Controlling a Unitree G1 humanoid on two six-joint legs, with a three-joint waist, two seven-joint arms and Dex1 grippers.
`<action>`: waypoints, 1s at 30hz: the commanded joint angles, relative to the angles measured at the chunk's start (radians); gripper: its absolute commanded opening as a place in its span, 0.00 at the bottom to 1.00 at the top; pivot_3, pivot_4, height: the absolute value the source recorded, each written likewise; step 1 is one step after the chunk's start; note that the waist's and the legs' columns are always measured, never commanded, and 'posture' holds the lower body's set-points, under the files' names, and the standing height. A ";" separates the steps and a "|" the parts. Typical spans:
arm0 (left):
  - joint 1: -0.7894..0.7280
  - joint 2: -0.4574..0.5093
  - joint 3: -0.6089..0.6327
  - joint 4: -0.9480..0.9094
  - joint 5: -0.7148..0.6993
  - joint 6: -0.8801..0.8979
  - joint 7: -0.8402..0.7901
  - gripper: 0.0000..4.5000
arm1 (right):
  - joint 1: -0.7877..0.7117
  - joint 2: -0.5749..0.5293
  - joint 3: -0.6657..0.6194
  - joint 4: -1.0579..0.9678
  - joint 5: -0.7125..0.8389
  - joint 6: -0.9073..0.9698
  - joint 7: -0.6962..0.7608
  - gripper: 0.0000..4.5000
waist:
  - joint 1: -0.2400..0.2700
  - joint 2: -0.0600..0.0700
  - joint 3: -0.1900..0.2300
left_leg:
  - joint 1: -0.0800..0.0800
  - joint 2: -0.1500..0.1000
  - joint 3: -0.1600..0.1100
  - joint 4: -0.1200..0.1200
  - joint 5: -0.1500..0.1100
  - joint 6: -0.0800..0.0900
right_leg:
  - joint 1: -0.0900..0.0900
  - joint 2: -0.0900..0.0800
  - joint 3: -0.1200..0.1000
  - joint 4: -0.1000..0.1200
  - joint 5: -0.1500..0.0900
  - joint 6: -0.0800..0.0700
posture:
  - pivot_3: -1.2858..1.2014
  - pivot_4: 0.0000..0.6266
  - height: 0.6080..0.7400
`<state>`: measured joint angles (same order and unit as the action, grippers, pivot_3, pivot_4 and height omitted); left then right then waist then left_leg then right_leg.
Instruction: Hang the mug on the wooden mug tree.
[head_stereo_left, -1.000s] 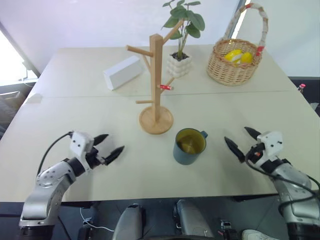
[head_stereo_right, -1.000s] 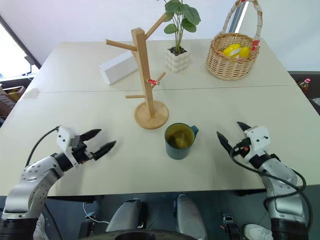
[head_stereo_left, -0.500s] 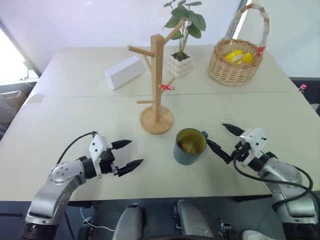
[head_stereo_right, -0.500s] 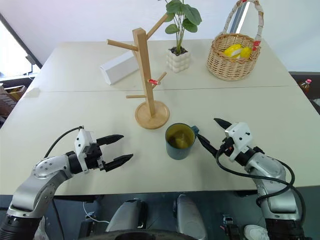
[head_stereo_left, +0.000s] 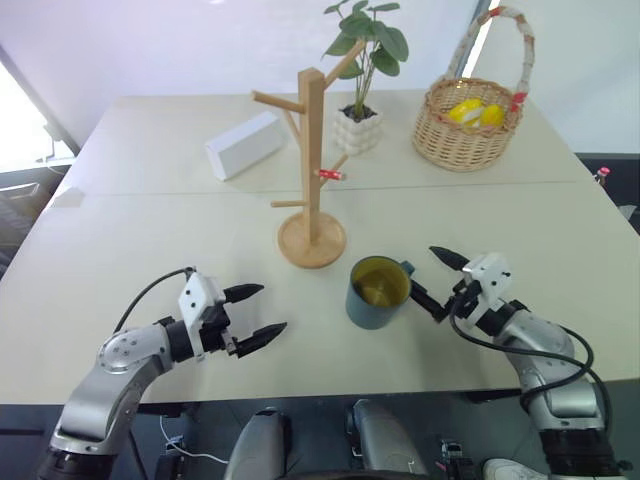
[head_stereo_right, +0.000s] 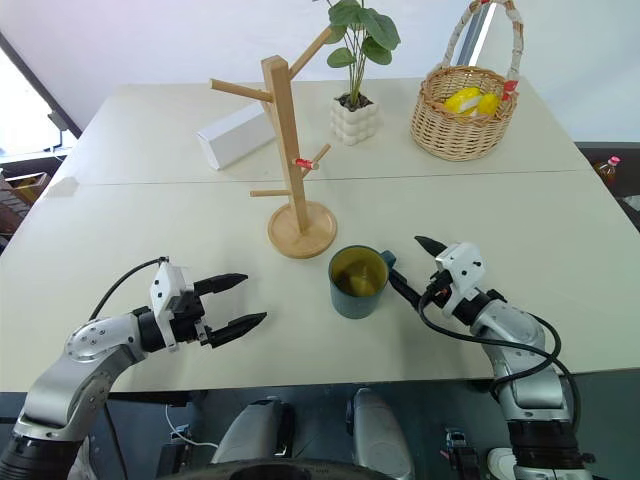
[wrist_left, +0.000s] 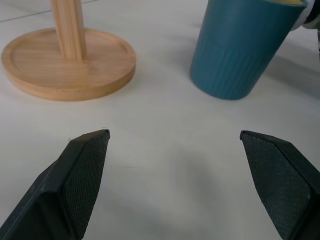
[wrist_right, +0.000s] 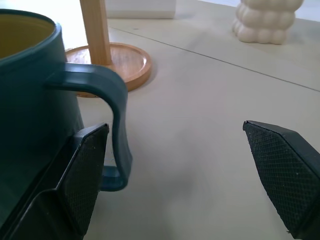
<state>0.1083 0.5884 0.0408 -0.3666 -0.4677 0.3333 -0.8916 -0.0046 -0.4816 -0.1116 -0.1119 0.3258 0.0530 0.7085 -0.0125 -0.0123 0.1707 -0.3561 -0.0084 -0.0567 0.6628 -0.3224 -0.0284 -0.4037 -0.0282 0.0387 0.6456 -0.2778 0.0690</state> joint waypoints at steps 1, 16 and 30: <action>0.005 0.004 0.014 -0.050 -0.020 -0.023 -0.009 1.00 | -0.033 0.013 0.009 0.009 -0.002 -0.034 0.011 0.99 | 0.000 0.000 0.000 | 0.000 0.000 0.000 0.000 0.000 0.000 | 0.000 0.000 0.000 0.000 0.000 0.000 | 0.52 0.24 1.00; -0.011 0.005 0.013 -0.053 -0.018 -0.024 -0.005 1.00 | -0.070 0.053 0.046 0.066 0.019 -0.033 0.053 0.31 | 0.000 0.000 0.000 | 0.000 0.000 0.000 0.000 0.000 0.000 | 0.000 0.000 0.000 0.000 0.000 0.000 | 0.52 0.24 1.00; -0.041 0.019 0.053 -0.027 -0.015 -0.033 0.000 1.00 | -0.146 -0.095 0.147 -0.266 -0.161 0.016 0.051 0.00 | -0.002 0.001 0.001 | 0.000 0.000 0.000 0.000 0.000 0.000 | -0.001 0.000 0.000 0.001 0.000 0.000 | 0.52 0.24 1.00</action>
<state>0.0752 0.5959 0.0620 -0.3854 -0.4704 0.3199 -0.8907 -0.1133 -0.5607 0.0291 -0.2720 0.1925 0.0651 0.7557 -0.0144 -0.0115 0.1713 -0.3562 -0.0084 -0.0569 0.6630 -0.3224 -0.0284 -0.4046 -0.0274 0.0386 0.6462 -0.2777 0.0691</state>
